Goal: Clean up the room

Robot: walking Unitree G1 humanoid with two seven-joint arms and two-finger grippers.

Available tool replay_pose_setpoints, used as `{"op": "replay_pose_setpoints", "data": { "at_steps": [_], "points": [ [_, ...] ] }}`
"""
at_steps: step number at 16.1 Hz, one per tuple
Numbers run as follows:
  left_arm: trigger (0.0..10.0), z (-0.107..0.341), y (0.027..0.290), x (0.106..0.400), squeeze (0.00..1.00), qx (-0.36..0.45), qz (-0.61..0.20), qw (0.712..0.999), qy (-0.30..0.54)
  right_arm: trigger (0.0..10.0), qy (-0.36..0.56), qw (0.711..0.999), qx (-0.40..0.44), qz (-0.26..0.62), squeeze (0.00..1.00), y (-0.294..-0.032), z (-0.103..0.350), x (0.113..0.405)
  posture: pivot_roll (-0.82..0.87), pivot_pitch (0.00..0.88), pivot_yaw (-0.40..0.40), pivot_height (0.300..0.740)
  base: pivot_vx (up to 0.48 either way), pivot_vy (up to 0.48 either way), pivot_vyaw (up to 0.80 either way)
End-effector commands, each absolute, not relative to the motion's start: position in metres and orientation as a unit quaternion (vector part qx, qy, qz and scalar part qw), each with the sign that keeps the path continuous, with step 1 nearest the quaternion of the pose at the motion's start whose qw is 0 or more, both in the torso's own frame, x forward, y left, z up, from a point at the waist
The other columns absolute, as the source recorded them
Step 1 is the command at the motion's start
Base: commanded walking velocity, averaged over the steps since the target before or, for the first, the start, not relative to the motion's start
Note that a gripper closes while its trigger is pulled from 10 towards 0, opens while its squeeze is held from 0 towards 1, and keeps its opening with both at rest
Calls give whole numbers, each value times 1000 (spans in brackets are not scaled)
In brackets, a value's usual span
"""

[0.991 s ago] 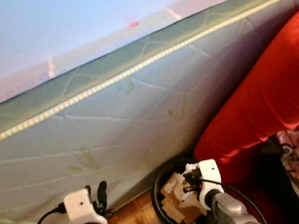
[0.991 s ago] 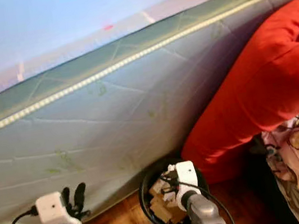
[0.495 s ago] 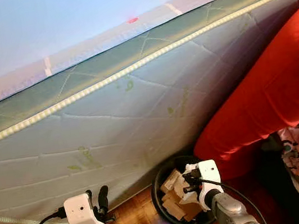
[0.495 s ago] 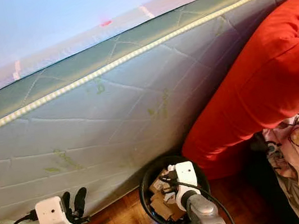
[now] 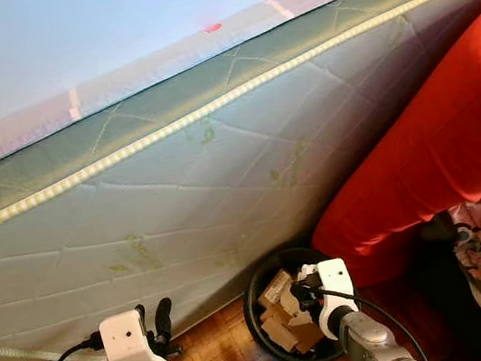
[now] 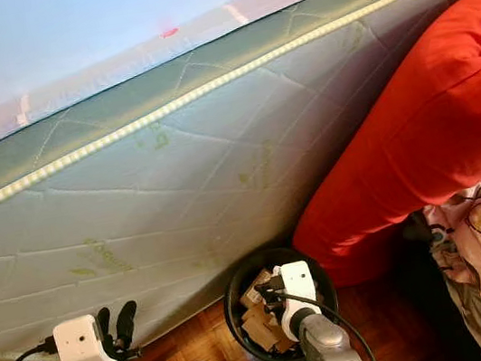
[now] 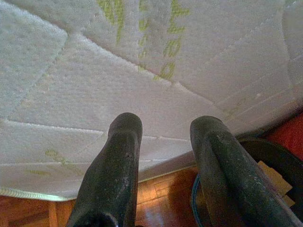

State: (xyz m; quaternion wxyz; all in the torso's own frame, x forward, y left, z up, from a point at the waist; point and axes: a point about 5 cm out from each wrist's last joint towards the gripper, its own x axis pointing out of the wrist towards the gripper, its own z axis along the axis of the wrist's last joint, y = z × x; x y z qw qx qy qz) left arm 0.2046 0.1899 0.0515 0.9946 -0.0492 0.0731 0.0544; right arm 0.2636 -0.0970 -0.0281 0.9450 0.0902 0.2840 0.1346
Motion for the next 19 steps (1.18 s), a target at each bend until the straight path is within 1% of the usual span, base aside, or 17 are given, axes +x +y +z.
{"op": "replay_pose_setpoints", "data": {
  "at_steps": [1, 12, 14, 15, 19],
  "points": [
    [10000, 44, 192, 198, 0, -50, 58, 993, 93, 10000, 310, 936, 100, 132, 1000, -96, -38, 252, 244, 288, -24, 740, 0, 0, 0],
    [10000, 41, 193, 199, 0, -48, 57, 992, 98, 10000, 341, 923, 89, 152, 1000, -94, -47, 240, 244, 285, -21, 740, 0, 0, 0],
    [10000, 41, 193, 199, 0, -48, 57, 992, 98, 10000, 352, 917, 95, 160, 1000, -92, -49, 237, 244, 284, -19, 740, 0, 0, 0],
    [10000, 41, 193, 199, 0, -48, 57, 992, 98, 10000, 367, 908, 92, 179, 1000, -88, -53, 231, 246, 286, -17, 740, 0, 0, 0],
    [10000, 41, 193, 198, 0, -47, 57, 993, 98, 10000, 375, 900, 93, 203, 1000, -83, -55, 226, 250, 288, -15, 740, 0, 0, 0]
  ]
}}
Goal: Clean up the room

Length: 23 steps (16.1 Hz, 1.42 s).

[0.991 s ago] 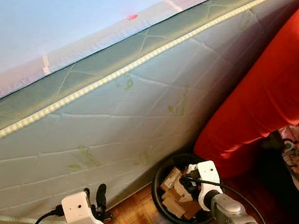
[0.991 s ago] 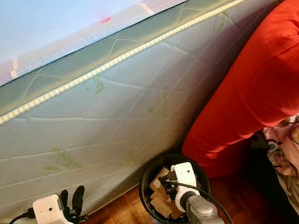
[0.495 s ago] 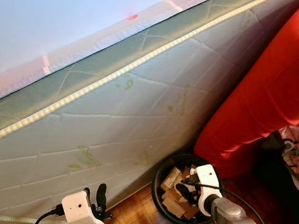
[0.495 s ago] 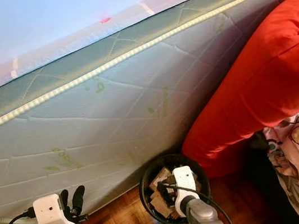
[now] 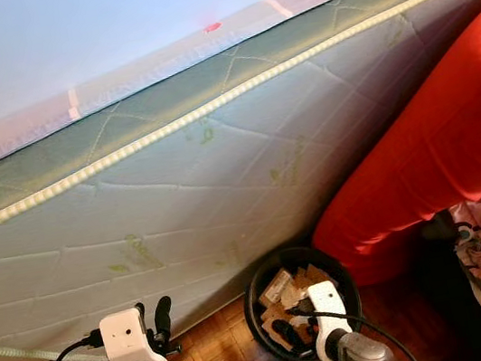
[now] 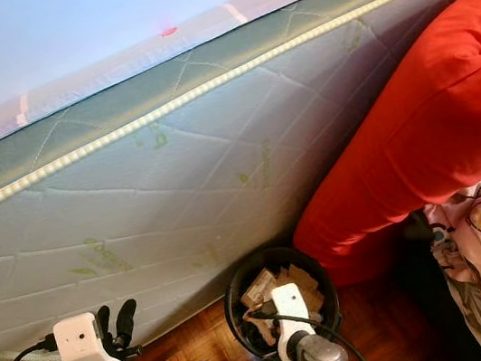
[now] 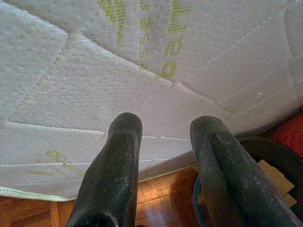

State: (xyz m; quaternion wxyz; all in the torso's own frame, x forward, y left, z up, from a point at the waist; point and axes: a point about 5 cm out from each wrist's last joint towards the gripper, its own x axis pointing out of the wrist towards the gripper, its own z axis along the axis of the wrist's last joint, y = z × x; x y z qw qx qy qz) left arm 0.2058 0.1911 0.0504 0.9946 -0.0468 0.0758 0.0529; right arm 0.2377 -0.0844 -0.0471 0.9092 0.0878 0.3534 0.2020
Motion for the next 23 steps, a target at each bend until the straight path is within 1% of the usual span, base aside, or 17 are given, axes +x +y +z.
{"op": "replay_pose_setpoints", "data": {
  "at_steps": [1, 4, 5, 6, 9, 10, 11, 12, 13, 14, 15, 17, 19, 20, 21, 22, 23],
  "points": [
    [10000, 42, 193, 198, 0, -46, 57, 993, 98, 10000, 374, 900, 93, 205, 1000, -82, -54, 227, 250, 288, -15, 740, 0, 0, 0],
    [10000, 42, 193, 199, 0, -46, 57, 993, 97, 10000, 368, 905, 77, 200, 1000, -83, -53, 229, 252, 290, -17, 740, 0, 0, 0],
    [10000, 42, 192, 200, 0, -46, 57, 993, 96, 10000, 365, 908, 73, 194, 847, -84, -53, 230, 250, 290, -17, 740, 0, 0, 0],
    [10000, 43, 192, 200, 0, -47, 57, 993, 95, 10000, 363, 909, 70, 191, 0, -85, -53, 230, 250, 290, -17, 740, 0, 0, 0],
    [10000, 43, 190, 202, 0, -48, 57, 993, 93, 10000, 352, 918, 56, 177, 0, -89, -51, 233, 251, 287, -20, 740, 0, 0, 0],
    [10000, 44, 190, 202, 0, -47, 57, 993, 92, 10000, 336, 926, 48, 164, 0, -93, -48, 237, 253, 287, -20, 740, 0, 0, 0],
    [10000, 44, 190, 202, 0, -47, 58, 993, 92, 10000, 305, 941, 16, 143, 0, -99, -42, 246, 254, 289, -21, 740, 0, 0, 0],
    [10000, 44, 190, 202, 0, -47, 59, 993, 92, 10000, 279, 948, -30, 147, 0, -101, -36, 252, 254, 289, -21, 740, 0, 0, 0],
    [10000, 44, 190, 201, 0, -47, 58, 993, 92, 10000, 278, 944, -54, 171, 0, -96, -36, 251, 249, 291, -21, 740, 0, 0, 0],
    [10000, 44, 190, 201, 0, -47, 58, 993, 93, 10000, 299, 930, -69, 204, 0, -89, -41, 245, 249, 291, -21, 740, 0, 0, 0],
    [10000, 44, 189, 201, 0, -47, 58, 993, 92, 10000, 312, 912, -115, 241, 0, -84, -47, 237, 249, 291, -21, 740, 0, 0, 0],
    [10000, 44, 188, 202, 0, -49, 57, 993, 91, 10000, 303, 884, -210, 287, 0, -79, -50, 231, 252, 293, -22, 740, 0, 0, 0],
    [10000, 44, 187, 202, 0, -49, 56, 993, 91, 10000, 290, 859, -268, 325, 0, -75, -51, 229, 252, 292, -22, 740, 0, 0, 0],
    [10000, 44, 187, 202, 0, -49, 56, 993, 91, 10000, 293, 835, -302, 355, 0, -73, -55, 223, 252, 292, -22, 740, 0, 0, 0],
    [10000, 45, 187, 202, 0, -49, 57, 993, 91, 10000, 297, 824, -325, 357, 0, -74, -57, 221, 254, 293, -24, 740, 0, 0, 0],
    [10000, 45, 187, 202, 0, -49, 57, 993, 92, 10000, 298, 824, -335, 347, 0, -76, -58, 221, 254, 293, -24, 740, 0, 0, 0],
    [10000, 45, 187, 202, 0, -49, 57, 993, 91, 10000, 299, 836, -321, 329, 0, -78, -58, 222, 256, 295, -25, 740, 0, 0, 0]
  ]
}}
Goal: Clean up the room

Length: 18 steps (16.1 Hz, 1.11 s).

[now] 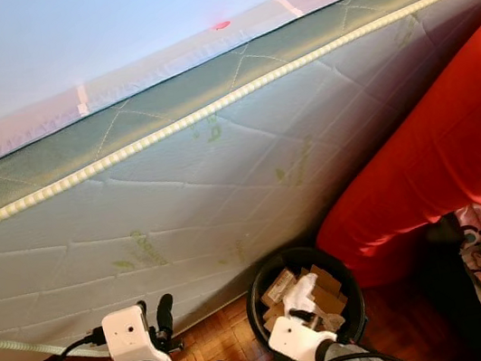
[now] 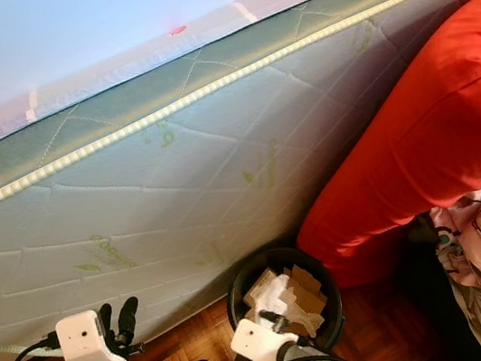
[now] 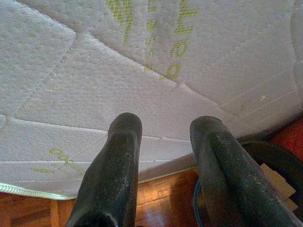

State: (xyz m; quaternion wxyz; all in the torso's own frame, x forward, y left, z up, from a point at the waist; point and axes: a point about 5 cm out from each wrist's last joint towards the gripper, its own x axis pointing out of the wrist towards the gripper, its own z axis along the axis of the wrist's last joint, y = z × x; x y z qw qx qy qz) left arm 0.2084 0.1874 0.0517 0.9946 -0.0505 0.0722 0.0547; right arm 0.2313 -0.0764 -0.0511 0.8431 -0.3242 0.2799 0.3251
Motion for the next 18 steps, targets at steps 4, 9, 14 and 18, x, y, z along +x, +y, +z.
{"op": "replay_pose_setpoints", "data": {
  "at_steps": [4, 9, 14, 18],
  "points": [
    [10000, 45, 185, 203, 0, -49, 56, 993, 91, 10000, 309, 887, -213, 267, 0, -81, -51, 231, 251, 294, -27, 740, 0, 0, 0],
    [10000, 44, 185, 204, 0, -48, 55, 993, 92, 10000, 324, 893, -184, 254, 0, -84, -53, 231, 252, 286, -27, 740, 0, 0, 0],
    [10000, 44, 185, 207, 0, -48, 53, 993, 91, 10000, 327, 902, -150, 237, 0, -88, -51, 234, 245, 276, -28, 740, 0, 0, 0],
    [10000, 35, 184, 214, 0, -40, 45, 993, 101, 10000, 326, 934, -39, 140, 0, -105, -45, 246, 223, 232, -32, 740, 0, 0, 0]
  ]
}}
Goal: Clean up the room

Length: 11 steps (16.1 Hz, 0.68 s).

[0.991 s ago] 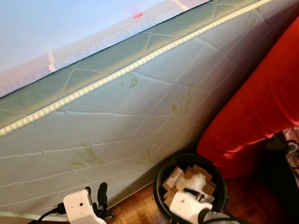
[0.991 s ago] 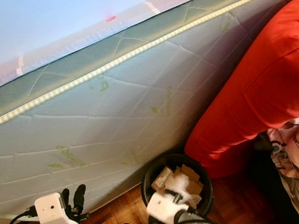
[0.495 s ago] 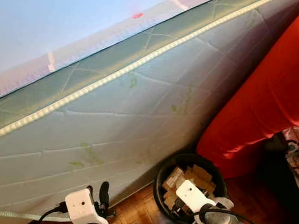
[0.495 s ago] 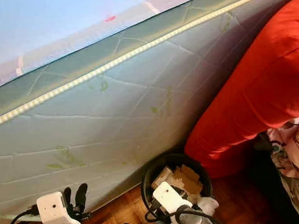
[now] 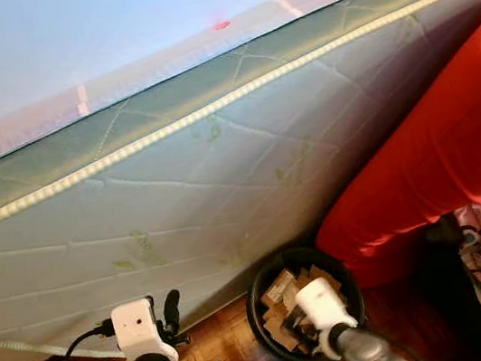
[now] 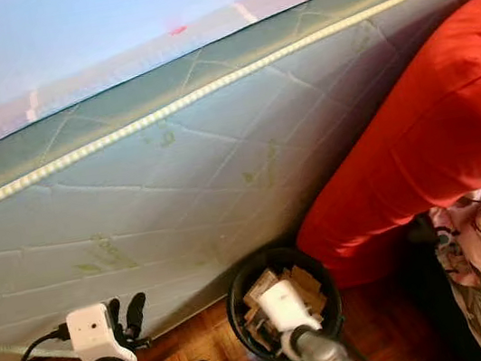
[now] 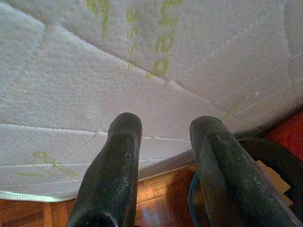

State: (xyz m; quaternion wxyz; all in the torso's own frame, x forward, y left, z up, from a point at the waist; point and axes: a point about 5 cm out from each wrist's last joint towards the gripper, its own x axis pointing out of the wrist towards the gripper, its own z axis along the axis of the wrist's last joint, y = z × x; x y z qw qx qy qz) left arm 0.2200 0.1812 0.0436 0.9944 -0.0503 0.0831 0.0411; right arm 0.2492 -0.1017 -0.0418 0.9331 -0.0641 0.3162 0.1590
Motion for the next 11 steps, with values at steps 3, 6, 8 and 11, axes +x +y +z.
{"op": "replay_pose_setpoints", "data": {
  "at_steps": [3, 6, 8, 11],
  "points": [
    [10000, 33, 186, 221, 0, -40, 46, 993, 101, 10000, 290, 955, 48, 31, 0, -132, -35, 259, 211, 201, -30, 740, 0, 0, 0],
    [10000, 21, 190, 229, 0, -39, 44, 991, 117, 10000, 274, 960, 59, 12, 0, -143, -32, 262, 181, 161, -27, 740, 0, 0, 0],
    [10000, 11, 192, 231, 0, -37, 45, 989, 138, 10000, 280, 957, 78, -7, 0, -149, -34, 260, 160, 130, -26, 740, 0, 0, 0],
    [10000, -15, 200, 234, 0, -45, 52, 977, 201, 10000, 297, 948, 98, -57, 0, -170, -42, 249, 128, 76, -24, 740, 0, 0, 0]
  ]
}}
